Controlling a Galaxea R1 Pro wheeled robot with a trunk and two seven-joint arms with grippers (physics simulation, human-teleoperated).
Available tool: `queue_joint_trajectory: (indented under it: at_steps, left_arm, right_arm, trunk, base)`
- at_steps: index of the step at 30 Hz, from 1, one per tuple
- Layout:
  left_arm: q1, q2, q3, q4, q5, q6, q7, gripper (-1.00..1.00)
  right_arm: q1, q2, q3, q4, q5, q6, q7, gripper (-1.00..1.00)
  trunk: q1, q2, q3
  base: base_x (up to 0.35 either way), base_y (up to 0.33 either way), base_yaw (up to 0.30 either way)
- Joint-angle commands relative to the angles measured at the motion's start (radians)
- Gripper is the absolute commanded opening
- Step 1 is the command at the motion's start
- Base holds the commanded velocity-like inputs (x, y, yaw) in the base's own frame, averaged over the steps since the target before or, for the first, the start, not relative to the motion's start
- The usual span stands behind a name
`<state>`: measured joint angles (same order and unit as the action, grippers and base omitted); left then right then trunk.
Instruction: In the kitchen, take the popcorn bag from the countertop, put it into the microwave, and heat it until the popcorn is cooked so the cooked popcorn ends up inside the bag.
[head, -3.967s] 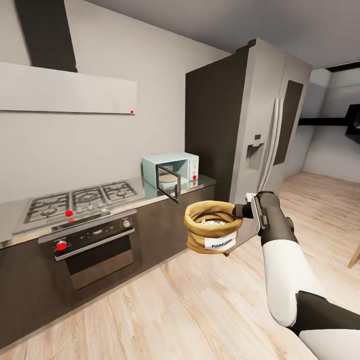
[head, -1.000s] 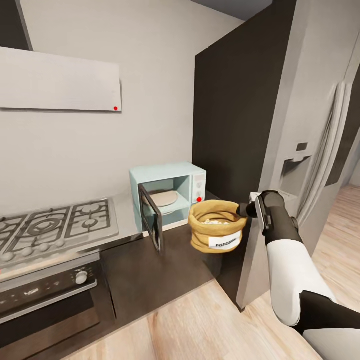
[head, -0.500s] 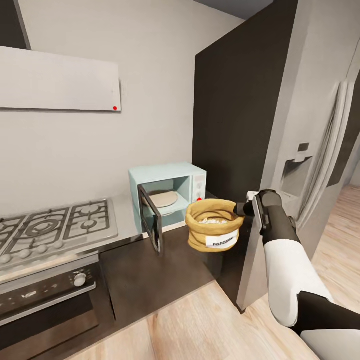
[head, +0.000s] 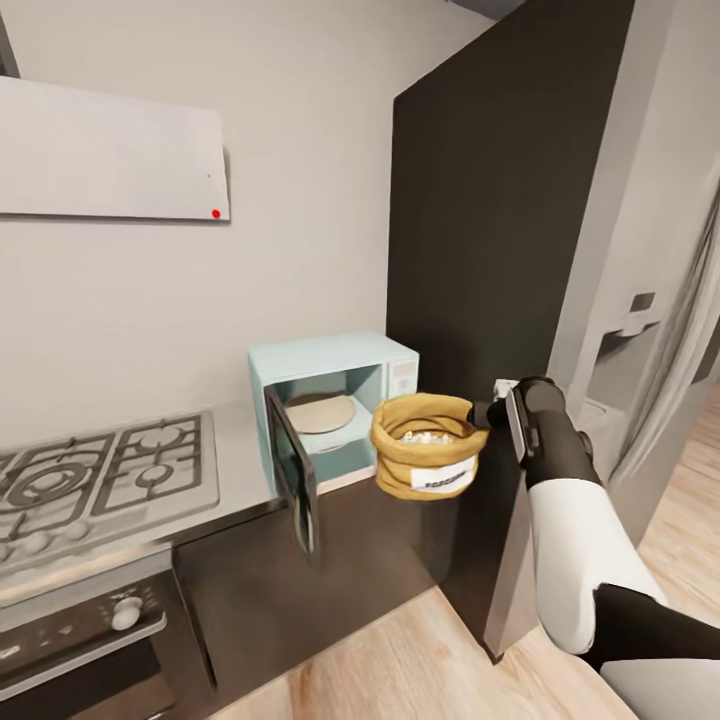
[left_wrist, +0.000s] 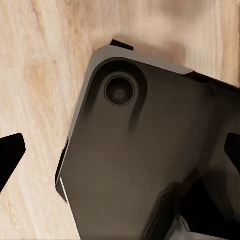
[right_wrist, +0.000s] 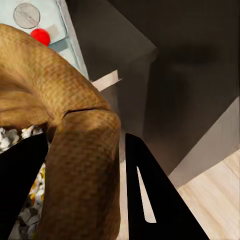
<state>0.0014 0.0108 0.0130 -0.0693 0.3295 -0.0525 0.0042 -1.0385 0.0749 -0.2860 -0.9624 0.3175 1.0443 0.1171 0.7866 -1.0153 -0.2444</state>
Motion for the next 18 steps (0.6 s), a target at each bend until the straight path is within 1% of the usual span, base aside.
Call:
queue_joint_trajectory:
  at_steps: [1, 4, 6, 7, 8, 10, 12, 18]
  left_arm:
    - [0.000, 0.000, 0.001, -0.001, 0.003, -0.001, 0.000, 1.00]
    - [0.000, 0.000, 0.001, -0.001, 0.003, -0.001, 0.000, 1.00]
    - [0.000, 0.000, 0.001, -0.001, 0.003, -0.001, 0.000, 1.00]
    - [0.000, 0.000, 0.001, -0.001, 0.003, -0.001, 0.000, 1.00]
    - [0.000, 0.000, 0.001, -0.001, 0.003, -0.001, 0.000, 1.00]
    - [0.000, 0.000, 0.001, -0.001, 0.002, -0.001, 0.000, 1.00]
    - [0.000, 0.000, 0.001, -0.001, 0.002, -0.001, 0.000, 1.00]
    - [0.000, 0.000, 0.001, -0.001, 0.002, -0.001, 0.000, 1.00]
  right_arm:
    - [-0.001, 0.003, -0.004, -0.029, 0.009, 0.003, 0.010, -1.00]
    - [-0.001, 0.008, -0.004, -0.039, 0.008, 0.003, 0.010, -1.00]
    - [-0.001, 0.027, -0.004, -0.040, 0.010, 0.003, 0.009, -1.00]
    - [0.000, 0.043, -0.004, -0.041, 0.012, 0.003, 0.009, -1.00]
    - [0.000, 0.049, -0.004, -0.041, 0.012, 0.003, 0.009, -1.00]
    - [-0.001, 0.053, -0.004, -0.041, 0.012, 0.003, 0.009, -1.00]
    - [-0.001, 0.054, -0.004, -0.040, 0.013, 0.003, 0.009, -1.00]
    - [-0.001, 0.055, -0.003, -0.039, 0.014, 0.003, 0.009, -1.00]
  trunk:
    - [0.001, -0.001, -0.001]
    - [0.001, -0.001, -0.001]
    - [0.001, -0.001, -0.001]
    - [0.001, -0.001, -0.001]
    - [0.001, -0.001, -0.001]
    - [0.001, -0.001, -0.001]
    - [0.001, -0.001, -0.001]
    - [0.001, -0.001, -0.001]
  base:
    - [0.322, 0.000, 0.000]
    - [0.321, 0.000, 0.000]
    - [0.318, 0.000, 0.000]
    - [0.305, 0.000, 0.000]
    - [0.279, 0.000, 0.000]
    - [0.203, 0.000, 0.000]
    - [0.061, 0.000, 0.093]
    - [0.007, 0.000, 0.246]
